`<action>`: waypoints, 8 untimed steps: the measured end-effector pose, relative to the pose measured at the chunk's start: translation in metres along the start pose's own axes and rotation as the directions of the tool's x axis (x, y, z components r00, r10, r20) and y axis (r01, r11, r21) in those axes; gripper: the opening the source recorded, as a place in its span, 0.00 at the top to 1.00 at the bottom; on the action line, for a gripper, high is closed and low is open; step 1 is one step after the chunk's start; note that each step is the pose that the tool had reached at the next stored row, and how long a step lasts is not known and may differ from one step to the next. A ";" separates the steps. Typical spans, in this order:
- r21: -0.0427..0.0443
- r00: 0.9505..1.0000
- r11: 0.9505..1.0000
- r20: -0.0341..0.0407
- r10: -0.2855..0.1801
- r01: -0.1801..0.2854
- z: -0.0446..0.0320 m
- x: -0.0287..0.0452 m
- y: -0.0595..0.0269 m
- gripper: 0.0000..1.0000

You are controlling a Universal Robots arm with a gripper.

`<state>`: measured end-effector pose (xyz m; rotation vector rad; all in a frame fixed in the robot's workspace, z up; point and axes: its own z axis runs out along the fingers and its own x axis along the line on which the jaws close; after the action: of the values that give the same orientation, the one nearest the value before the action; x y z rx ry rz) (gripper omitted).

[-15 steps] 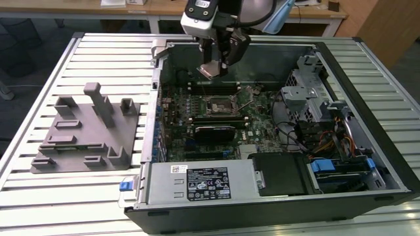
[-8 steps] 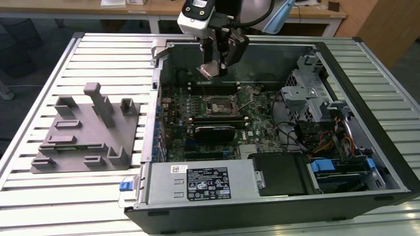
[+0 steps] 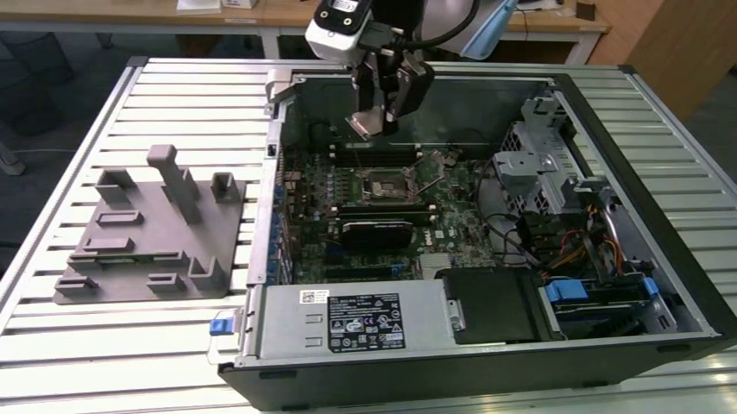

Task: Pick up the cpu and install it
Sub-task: 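Place the cpu into insertion slot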

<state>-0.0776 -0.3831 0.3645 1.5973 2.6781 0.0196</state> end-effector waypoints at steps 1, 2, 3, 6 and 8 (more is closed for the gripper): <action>0.000 1.000 1.000 0.000 0.007 -0.007 0.0000 0.0000 0.0000 0.47; 0.000 1.000 1.000 0.000 0.013 -0.013 0.0001 0.0000 0.0000 0.47; 0.000 1.000 1.000 0.001 0.020 -0.020 0.0001 0.0000 0.0000 0.47; 0.001 0.999 0.999 0.001 0.041 -0.041 0.0003 0.0000 0.0000 0.47; 0.001 0.998 0.998 0.002 0.056 -0.056 0.0004 0.0000 0.0000 0.47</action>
<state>-0.0776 -0.3830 0.3641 1.6709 2.6323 0.0181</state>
